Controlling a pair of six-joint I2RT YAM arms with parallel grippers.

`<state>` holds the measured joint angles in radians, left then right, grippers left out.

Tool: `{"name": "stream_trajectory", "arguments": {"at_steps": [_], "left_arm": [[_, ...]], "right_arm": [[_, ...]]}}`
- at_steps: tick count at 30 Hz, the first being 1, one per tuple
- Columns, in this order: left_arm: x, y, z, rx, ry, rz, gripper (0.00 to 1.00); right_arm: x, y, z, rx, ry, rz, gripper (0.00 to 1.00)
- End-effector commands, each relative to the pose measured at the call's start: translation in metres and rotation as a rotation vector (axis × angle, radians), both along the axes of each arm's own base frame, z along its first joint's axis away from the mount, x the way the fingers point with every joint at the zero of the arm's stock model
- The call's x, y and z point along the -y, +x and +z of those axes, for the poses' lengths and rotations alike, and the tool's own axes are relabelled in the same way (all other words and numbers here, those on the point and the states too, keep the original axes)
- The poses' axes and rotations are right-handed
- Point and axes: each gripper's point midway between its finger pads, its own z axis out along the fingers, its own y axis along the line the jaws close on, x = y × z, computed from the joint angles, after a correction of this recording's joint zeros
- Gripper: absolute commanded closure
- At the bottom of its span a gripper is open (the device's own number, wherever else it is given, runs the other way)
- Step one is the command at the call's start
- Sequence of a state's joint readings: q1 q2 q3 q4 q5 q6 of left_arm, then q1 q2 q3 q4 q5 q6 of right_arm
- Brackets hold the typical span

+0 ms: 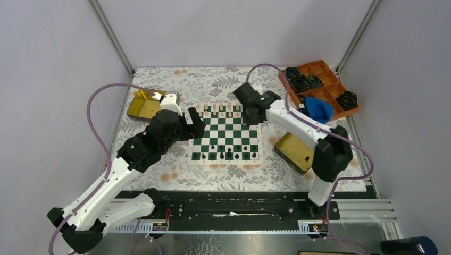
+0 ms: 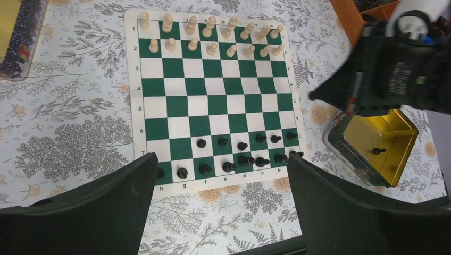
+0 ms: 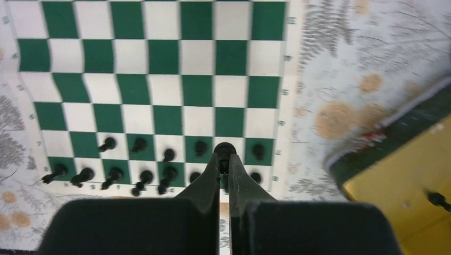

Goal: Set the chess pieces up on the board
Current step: Place the chess piece on the chessboard.

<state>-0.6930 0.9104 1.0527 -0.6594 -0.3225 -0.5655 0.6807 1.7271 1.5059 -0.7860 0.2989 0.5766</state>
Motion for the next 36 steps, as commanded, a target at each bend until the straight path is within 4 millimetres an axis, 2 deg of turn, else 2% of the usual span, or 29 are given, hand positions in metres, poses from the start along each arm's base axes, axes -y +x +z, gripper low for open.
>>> {"name": "stream_trajectory", "arguments": {"at_steps": [1, 8, 16, 20, 26, 36], "left_arm": [[-0.014, -0.008, 0.020, 0.038, -0.022, 0.039, 0.01], [-0.023, -0.019, 0.031, 0.053, -0.055, 0.049, 0.01], [-0.029, -0.027, 0.057, 0.097, -0.108, 0.048, 0.01], [-0.031, -0.032, 0.063, 0.097, -0.131, 0.053, 0.01], [-0.032, -0.038, 0.065, 0.089, -0.176, 0.058, 0.01], [-0.029, -0.042, 0.061, 0.067, -0.213, 0.057, 0.01]], "right_arm": [[-0.049, 0.003, 0.010, 0.029, -0.005, 0.087, 1.00], [-0.111, 0.001, -0.001, 0.020, 0.004, 0.202, 1.00], [-0.160, -0.012, -0.023, -0.027, -0.005, 0.319, 1.00], [-0.182, -0.023, -0.034, -0.048, -0.007, 0.378, 1.00], [-0.199, -0.038, -0.048, -0.078, -0.015, 0.437, 1.00], [-0.207, -0.053, -0.070, -0.125, -0.020, 0.487, 1.00]]}}
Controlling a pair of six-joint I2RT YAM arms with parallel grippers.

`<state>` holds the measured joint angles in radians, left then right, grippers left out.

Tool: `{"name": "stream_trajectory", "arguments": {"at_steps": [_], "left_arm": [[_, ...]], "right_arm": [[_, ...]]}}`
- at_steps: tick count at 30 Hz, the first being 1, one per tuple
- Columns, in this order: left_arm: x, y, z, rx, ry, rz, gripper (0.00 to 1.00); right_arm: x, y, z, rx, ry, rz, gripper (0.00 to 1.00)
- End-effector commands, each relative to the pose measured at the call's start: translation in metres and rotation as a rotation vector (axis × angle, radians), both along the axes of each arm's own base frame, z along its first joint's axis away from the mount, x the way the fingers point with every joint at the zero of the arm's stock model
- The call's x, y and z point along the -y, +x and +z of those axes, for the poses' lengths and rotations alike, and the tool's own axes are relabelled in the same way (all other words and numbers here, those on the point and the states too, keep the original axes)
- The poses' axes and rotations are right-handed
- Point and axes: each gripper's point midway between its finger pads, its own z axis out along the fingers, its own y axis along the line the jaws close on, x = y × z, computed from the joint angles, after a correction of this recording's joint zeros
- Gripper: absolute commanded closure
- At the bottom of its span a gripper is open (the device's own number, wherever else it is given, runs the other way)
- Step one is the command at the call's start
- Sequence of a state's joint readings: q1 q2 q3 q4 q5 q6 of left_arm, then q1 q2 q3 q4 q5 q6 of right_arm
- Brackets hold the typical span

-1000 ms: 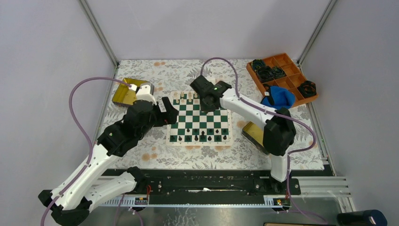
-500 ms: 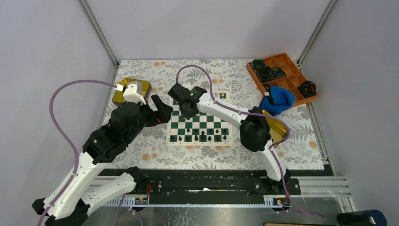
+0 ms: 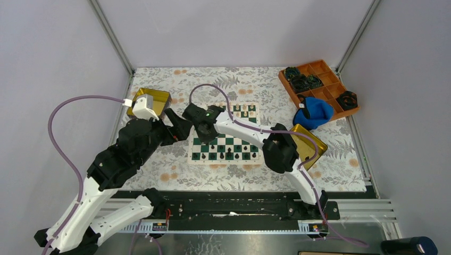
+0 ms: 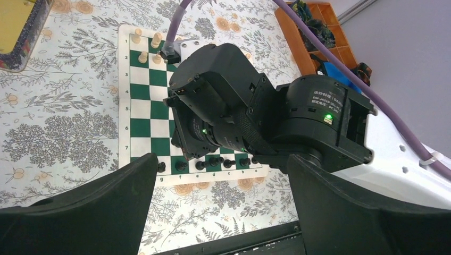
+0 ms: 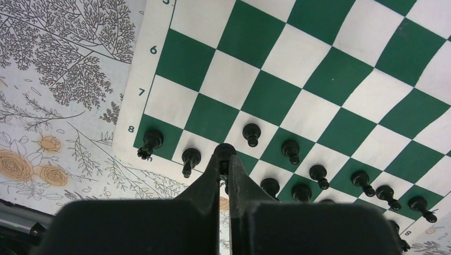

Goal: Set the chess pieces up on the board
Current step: Place the chess piece on the chessboard.

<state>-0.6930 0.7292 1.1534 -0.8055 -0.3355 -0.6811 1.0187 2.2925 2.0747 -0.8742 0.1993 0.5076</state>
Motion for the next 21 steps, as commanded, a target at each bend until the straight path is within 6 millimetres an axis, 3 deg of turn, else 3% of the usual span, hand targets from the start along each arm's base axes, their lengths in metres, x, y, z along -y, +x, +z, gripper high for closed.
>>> {"name": "stream_trajectory", "arguments": {"at_steps": [1, 14, 21], "left_arm": [[0.003, -0.003, 0.002, -0.006, -0.033, -0.005, 0.01], [0.005, -0.003, 0.004, -0.006, -0.032, -0.021, 0.01], [0.006, -0.004, 0.003, -0.007, -0.030, -0.030, 0.01]], "right_arm": [[-0.011, -0.005, -0.002, -0.015, 0.018, 0.050, 1.00], [-0.027, -0.010, -0.024, -0.055, 0.028, 0.082, 1.00], [-0.032, -0.008, -0.026, -0.058, 0.032, 0.084, 1.00]]}}
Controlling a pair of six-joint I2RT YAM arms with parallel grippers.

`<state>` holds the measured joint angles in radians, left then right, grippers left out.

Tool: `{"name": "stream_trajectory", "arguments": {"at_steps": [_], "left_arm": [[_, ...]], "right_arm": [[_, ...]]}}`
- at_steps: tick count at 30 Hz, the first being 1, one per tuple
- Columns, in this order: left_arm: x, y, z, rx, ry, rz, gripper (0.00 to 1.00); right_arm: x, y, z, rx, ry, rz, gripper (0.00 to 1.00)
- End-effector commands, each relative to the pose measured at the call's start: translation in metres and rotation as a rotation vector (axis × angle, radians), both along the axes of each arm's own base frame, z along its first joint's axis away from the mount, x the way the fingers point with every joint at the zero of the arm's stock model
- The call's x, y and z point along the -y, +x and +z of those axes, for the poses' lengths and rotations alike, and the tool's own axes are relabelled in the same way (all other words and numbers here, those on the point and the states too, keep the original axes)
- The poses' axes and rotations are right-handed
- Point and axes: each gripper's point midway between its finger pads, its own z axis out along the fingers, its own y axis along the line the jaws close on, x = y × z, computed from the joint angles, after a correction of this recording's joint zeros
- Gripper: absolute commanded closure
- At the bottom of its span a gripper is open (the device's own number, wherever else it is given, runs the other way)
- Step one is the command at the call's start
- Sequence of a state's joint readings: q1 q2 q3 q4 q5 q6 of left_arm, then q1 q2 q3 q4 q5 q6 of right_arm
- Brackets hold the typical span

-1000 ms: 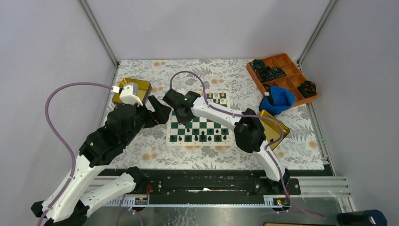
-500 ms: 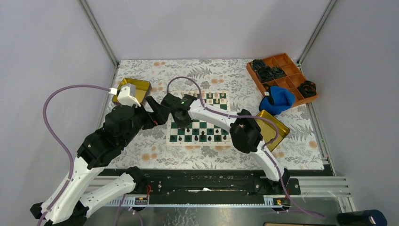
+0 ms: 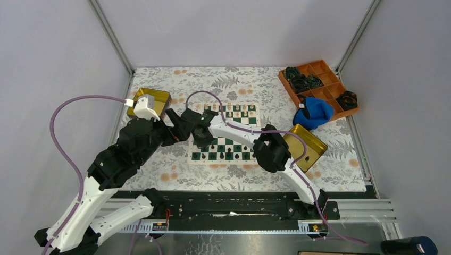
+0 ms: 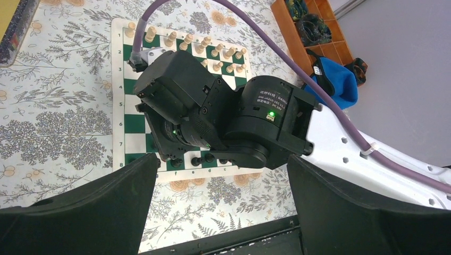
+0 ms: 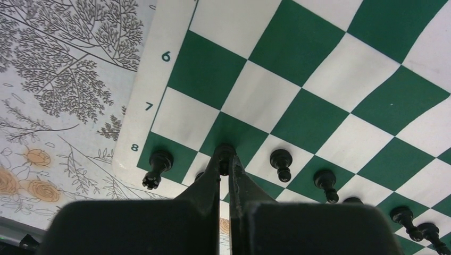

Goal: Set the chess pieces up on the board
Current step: Place the chess piece on the chessboard.

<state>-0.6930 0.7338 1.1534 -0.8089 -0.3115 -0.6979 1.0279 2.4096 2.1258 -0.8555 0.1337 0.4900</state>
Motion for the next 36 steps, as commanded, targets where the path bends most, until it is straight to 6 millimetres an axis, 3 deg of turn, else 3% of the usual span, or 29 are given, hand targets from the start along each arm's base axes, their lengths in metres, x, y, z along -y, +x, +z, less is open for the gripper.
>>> {"name": "stream_trajectory", "arguments": {"at_steps": [1, 36], "left_arm": [[0.002, -0.002, 0.004, 0.008, -0.013, -0.016, 0.01], [0.008, 0.000, -0.006, -0.018, -0.016, -0.029, 0.01]], "right_arm": [[-0.016, 0.000, 0.015, 0.013, 0.046, 0.036, 1.00], [0.003, 0.002, 0.002, 0.049, -0.023, 0.042, 0.99]]}}
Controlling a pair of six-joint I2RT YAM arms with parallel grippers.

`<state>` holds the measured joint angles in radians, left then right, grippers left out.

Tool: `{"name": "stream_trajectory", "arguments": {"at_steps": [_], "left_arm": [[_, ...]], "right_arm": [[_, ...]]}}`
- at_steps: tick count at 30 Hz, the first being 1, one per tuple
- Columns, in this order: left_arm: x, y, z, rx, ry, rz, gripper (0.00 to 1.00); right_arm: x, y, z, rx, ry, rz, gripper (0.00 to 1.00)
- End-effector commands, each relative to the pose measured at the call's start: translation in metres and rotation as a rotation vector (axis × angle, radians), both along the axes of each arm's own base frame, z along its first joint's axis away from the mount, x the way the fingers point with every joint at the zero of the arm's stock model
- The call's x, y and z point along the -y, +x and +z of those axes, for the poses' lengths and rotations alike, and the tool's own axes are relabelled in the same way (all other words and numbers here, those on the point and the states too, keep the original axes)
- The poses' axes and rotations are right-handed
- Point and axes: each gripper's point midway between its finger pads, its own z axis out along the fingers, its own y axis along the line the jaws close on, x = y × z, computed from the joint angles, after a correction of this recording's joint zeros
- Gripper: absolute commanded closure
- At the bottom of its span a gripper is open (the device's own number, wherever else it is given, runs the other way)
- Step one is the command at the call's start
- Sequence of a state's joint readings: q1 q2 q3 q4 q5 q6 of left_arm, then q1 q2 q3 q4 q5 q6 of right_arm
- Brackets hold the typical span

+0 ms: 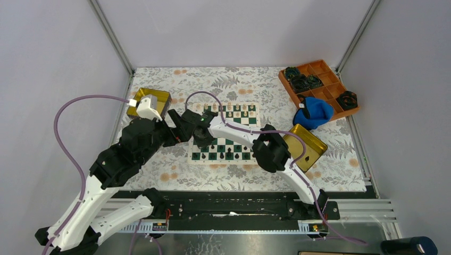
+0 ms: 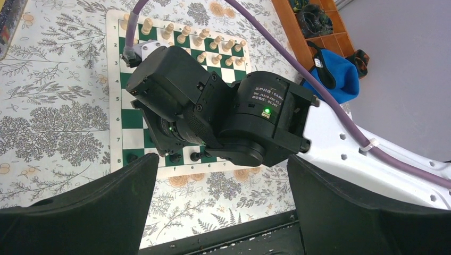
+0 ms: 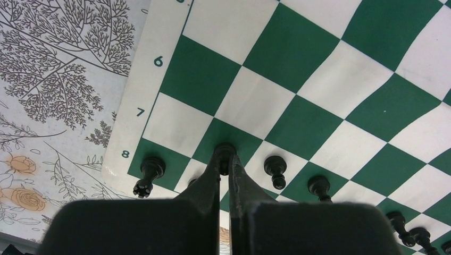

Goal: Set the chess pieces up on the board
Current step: Place the chess piece on the chessboard, then pick up the chess piece from the storage box.

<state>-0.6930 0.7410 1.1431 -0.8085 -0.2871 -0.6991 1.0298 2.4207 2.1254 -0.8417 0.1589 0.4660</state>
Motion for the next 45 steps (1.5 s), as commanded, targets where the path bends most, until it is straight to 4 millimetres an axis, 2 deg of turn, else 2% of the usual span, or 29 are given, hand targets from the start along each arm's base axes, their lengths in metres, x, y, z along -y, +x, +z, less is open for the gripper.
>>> {"name": "stream_trajectory", "arguments": {"at_steps": [1, 6, 9, 21, 25, 29, 33, 36, 41, 45], "left_arm": [[0.003, 0.000, 0.000, 0.001, -0.019, -0.006, 0.01], [0.003, 0.000, 0.001, 0.003, -0.023, -0.006, 0.01], [0.003, 0.001, 0.004, 0.009, -0.022, -0.006, 0.01], [0.005, 0.011, 0.025, 0.059, 0.005, -0.007, 0.01], [0.009, 0.015, 0.028, 0.074, 0.005, -0.011, 0.01], [0.012, 0.020, 0.031, 0.092, 0.015, -0.018, 0.01], [0.013, 0.027, 0.032, 0.114, 0.040, -0.013, 0.01], [0.018, 0.034, 0.023, 0.107, 0.068, -0.027, 0.01], [0.044, 0.045, -0.005, 0.057, 0.113, -0.116, 0.01], [0.068, 0.055, -0.023, 0.035, 0.140, -0.203, 0.01]], "right_arm": [[0.002, -0.003, 0.007, 0.022, -0.004, 0.027, 0.96], [-0.001, -0.002, 0.013, 0.031, 0.018, 0.037, 0.71], [-0.005, 0.000, 0.023, 0.042, 0.039, 0.047, 0.62], [-0.017, 0.016, 0.080, 0.132, 0.134, 0.046, 0.62], [-0.012, 0.026, 0.092, 0.153, 0.152, 0.021, 0.63], [0.001, 0.040, 0.105, 0.185, 0.172, -0.029, 0.65], [0.029, 0.063, 0.117, 0.237, 0.193, -0.125, 0.68], [0.064, 0.084, 0.131, 0.284, 0.206, -0.230, 0.68], [0.150, 0.111, 0.160, 0.392, 0.155, -0.435, 0.64], [0.229, 0.111, 0.181, 0.467, 0.099, -0.611, 0.61]]}}
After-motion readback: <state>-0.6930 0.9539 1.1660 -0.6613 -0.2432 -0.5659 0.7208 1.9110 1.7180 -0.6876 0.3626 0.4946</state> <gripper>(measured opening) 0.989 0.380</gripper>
